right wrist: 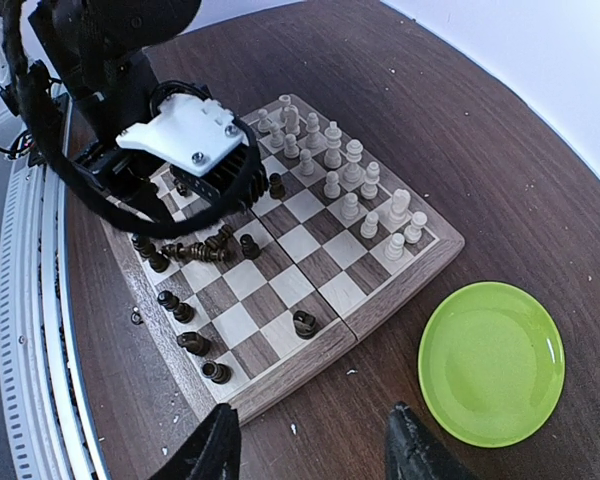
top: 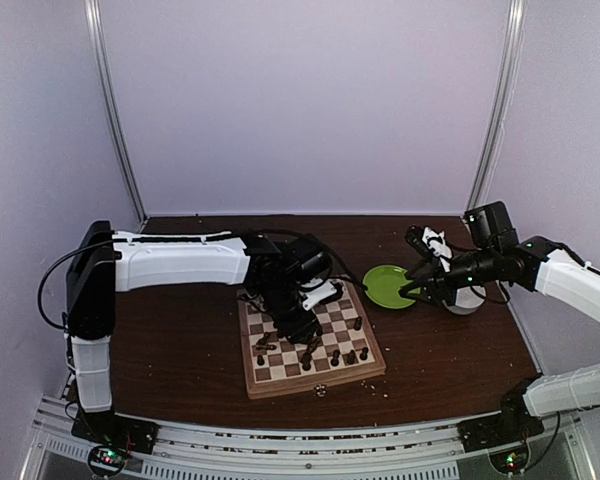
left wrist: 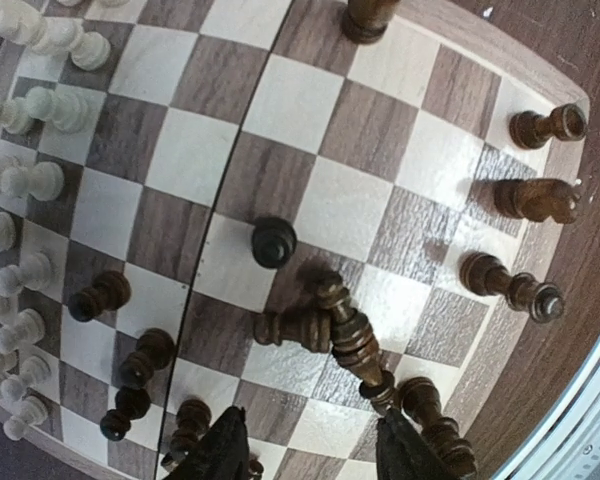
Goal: Set up the chess pieces on the board
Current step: Pick up the chess pile from the chessboard.
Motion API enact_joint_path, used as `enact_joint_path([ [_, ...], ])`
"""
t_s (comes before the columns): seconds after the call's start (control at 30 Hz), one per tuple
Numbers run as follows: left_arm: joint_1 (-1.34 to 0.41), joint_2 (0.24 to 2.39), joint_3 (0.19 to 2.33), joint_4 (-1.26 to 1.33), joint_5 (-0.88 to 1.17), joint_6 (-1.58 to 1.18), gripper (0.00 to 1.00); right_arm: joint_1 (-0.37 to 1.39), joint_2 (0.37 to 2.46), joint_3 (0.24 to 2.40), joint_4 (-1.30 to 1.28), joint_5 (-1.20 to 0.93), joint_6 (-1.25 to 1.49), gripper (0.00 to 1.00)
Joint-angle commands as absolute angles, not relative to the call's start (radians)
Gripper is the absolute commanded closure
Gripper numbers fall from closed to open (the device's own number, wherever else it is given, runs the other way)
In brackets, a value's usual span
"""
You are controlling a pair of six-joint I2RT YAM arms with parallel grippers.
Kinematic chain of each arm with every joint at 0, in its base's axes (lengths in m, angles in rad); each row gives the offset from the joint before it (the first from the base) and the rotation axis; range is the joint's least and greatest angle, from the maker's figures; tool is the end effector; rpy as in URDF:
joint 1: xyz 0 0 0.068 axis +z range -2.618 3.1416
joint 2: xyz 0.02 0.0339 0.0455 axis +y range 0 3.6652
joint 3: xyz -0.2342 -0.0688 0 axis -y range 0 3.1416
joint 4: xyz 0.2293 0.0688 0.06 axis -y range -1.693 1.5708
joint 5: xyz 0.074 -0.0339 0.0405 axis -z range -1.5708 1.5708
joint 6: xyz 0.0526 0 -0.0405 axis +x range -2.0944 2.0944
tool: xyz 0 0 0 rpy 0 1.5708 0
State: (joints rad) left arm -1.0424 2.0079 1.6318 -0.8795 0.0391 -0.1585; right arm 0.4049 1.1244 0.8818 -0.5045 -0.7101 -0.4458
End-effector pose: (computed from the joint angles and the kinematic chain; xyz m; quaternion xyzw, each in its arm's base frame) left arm 0.1967 -0.3410 0.1769 0.4251 0.8912 -0.1046 0.1186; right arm 0.2066 0.1258 0.2505 -0.4813 0.7252 0.3108 0.3818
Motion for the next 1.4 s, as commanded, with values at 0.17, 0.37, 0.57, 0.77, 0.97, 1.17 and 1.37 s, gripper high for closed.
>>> enact_joint_path([
  [0.17,-1.046,2.102,1.704,-0.927,0.084,-0.158,0.55,0.396,1.109,0.909,-0.507,-0.717,-0.452,0.51],
  [0.37,-1.046,2.126,1.717,-0.93,0.046,-0.139,0.55,0.396,1.116,0.909,-0.508,-0.717,-0.455,0.51],
  [0.57,-1.046,2.135,1.713,-0.942,0.01,-0.116,0.56,0.396,1.123,0.911,-0.509,-0.717,-0.457,0.51],
  [0.77,-1.047,2.125,1.706,-0.947,0.045,-0.108,0.57,0.396,1.13,0.911,-0.509,-0.718,-0.457,0.51],
  [0.97,-1.048,2.126,1.709,-0.927,0.072,-0.114,0.56,0.396,1.135,0.914,-0.512,-0.719,-0.457,0.51],
  [1.17,-1.056,2.147,1.717,-0.907,0.109,-0.137,0.55,0.396,1.135,0.914,-0.512,-0.719,-0.457,0.51],
  [1.37,-1.057,2.16,1.701,-0.907,0.023,-0.114,0.56,0.395,1.136,0.914,-0.514,-0.719,-0.462,0.51],
])
